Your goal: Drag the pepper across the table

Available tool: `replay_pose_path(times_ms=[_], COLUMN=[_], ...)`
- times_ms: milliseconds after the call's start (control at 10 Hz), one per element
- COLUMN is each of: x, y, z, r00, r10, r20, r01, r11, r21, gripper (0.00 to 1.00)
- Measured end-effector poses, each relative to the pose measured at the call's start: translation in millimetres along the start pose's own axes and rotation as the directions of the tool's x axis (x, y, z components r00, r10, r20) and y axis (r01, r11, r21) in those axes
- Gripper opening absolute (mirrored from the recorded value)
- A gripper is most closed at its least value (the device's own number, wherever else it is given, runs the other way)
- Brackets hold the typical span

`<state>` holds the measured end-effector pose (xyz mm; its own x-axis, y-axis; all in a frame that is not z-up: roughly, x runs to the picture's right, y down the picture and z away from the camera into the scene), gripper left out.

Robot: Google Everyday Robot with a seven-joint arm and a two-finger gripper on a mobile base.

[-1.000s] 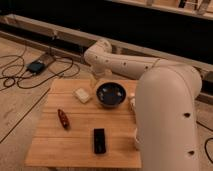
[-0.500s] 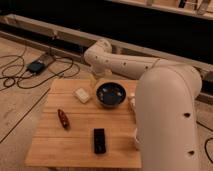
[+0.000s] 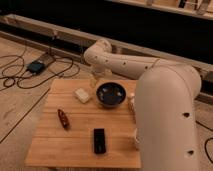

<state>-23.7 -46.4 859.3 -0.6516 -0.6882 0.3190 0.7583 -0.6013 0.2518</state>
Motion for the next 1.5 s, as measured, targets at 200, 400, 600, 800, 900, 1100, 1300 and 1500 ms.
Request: replay_pose_path(times_ms=[200,400,600,800,900,1100,1300,1500], x=[15.4,24.7,33.3,35.8,36.8,41.3,41.5,39.8], y=[-30.6,-70.4,-114.7,-165.0,-181.8,-214.6,-233.1,-244.6], z=[-1.3,-0.7,3.1,16.5,22.3,34.9,49.5,61.6], r00=[0.999,0.997,0.993,0.985,0.983,0.977,0.973,0.969], r10=[-0.039,-0.073,-0.118,-0.168,-0.182,-0.209,-0.226,-0.238], r20=[0.000,0.016,0.022,0.037,0.040,0.041,0.052,0.064], r01=[0.039,0.071,0.115,0.162,0.174,0.200,0.214,0.223], r11=[0.999,0.995,0.989,0.978,0.974,0.966,0.961,0.957], r21=[0.027,0.063,0.096,0.133,0.145,0.165,0.177,0.188], gripper=[0.80,0.80,0.80,0.80,0.80,0.80,0.80,0.80])
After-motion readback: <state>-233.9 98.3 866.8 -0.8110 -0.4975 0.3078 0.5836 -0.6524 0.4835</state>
